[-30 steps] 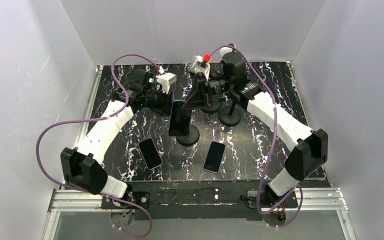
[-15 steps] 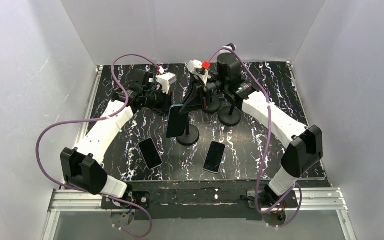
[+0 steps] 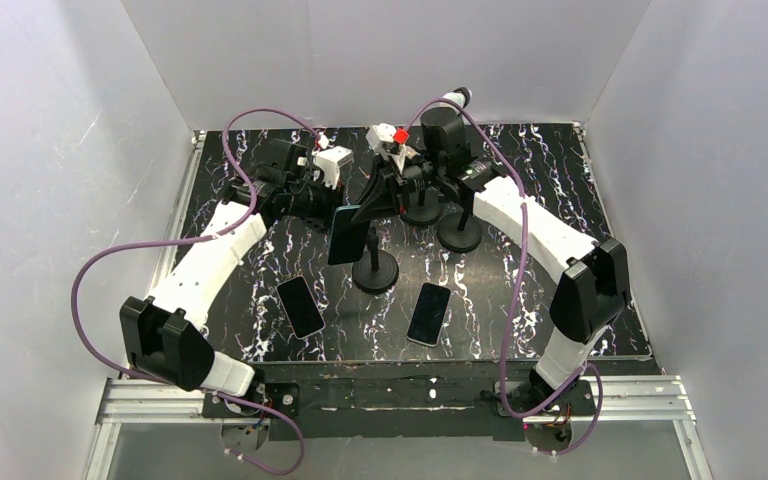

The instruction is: Place the phone on the phone stand

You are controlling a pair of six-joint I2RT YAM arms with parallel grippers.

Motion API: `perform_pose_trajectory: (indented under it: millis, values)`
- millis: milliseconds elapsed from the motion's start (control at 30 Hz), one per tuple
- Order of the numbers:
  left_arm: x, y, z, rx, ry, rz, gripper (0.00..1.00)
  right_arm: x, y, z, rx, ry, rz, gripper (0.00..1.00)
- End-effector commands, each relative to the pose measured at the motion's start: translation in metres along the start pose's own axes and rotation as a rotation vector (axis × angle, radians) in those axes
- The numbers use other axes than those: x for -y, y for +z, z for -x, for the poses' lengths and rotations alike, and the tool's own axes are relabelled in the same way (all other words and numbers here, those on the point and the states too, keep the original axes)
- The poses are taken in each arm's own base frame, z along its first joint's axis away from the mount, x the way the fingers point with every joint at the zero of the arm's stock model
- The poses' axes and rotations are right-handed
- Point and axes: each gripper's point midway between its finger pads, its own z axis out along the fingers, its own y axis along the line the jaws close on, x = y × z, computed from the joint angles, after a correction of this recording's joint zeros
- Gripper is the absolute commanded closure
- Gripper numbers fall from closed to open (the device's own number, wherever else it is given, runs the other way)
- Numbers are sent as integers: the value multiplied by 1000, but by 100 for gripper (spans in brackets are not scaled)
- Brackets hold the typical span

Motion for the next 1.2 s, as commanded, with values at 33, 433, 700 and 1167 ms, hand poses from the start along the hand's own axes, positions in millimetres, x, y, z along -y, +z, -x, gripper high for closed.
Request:
perform_pose_trajectory:
  millis: [33, 433, 700, 1167]
  values:
    - [18, -19, 6, 54, 54, -45, 100, 4, -3, 15, -12, -155, -21, 99]
    - [15, -22, 5, 53, 74, -22, 100, 25, -12, 1, -62, -125, -67, 99]
    - [6, -25, 7, 62, 71, 44, 100, 43, -23, 0, -120, -42, -248, 99]
    - [-18, -25, 12, 61, 28, 190, 100, 56, -47, 10, -135, 34, -527, 99]
